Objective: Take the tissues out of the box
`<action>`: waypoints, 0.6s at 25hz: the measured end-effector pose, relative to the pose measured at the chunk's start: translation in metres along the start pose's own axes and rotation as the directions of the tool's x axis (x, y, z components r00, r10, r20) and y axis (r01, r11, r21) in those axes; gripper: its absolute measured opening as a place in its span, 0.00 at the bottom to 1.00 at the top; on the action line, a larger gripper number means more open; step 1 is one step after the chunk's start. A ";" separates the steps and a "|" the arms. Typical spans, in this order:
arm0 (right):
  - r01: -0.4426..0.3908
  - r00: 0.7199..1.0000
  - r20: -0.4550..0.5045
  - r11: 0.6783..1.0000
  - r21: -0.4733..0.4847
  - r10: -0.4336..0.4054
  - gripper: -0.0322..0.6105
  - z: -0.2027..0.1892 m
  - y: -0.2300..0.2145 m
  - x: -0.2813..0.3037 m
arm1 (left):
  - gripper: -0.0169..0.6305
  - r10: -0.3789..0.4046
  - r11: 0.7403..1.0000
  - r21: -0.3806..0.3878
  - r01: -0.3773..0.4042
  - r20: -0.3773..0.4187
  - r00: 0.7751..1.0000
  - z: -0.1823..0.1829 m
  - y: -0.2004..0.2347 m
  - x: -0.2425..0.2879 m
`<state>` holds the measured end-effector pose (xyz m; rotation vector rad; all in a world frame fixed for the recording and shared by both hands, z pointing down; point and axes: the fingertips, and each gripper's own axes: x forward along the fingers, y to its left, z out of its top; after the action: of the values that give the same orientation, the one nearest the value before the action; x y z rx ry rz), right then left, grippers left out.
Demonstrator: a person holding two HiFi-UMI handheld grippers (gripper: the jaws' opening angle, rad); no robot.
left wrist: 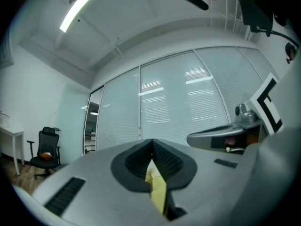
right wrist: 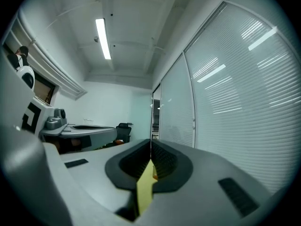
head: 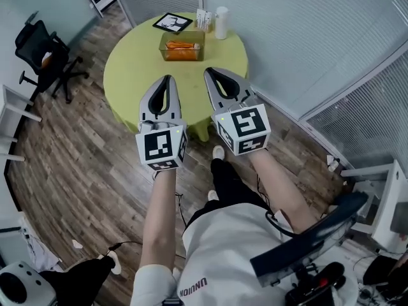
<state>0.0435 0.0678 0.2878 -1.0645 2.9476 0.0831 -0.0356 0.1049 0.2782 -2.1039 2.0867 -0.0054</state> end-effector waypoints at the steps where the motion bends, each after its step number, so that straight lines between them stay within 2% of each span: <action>1: -0.002 1.000 -0.004 1.000 -0.001 0.002 0.08 -0.002 -0.002 0.007 | 0.05 0.002 1.000 0.000 -0.002 -0.002 1.000 -0.002 0.004 0.006; 8: -0.006 1.000 -0.029 1.000 0.005 0.006 0.08 -0.017 -0.028 0.055 | 0.05 0.046 0.999 -0.009 -0.046 -0.020 0.999 -0.020 0.033 0.053; 15: -0.010 0.998 -0.056 0.999 0.035 0.012 0.08 -0.028 -0.060 0.104 | 0.05 0.053 0.999 -0.007 -0.053 -0.025 0.998 -0.027 0.055 0.102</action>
<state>0.0021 -0.0458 0.3100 -1.0644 2.9925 0.0021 -0.0923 0.0008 0.2854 -2.0624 2.1595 -0.0166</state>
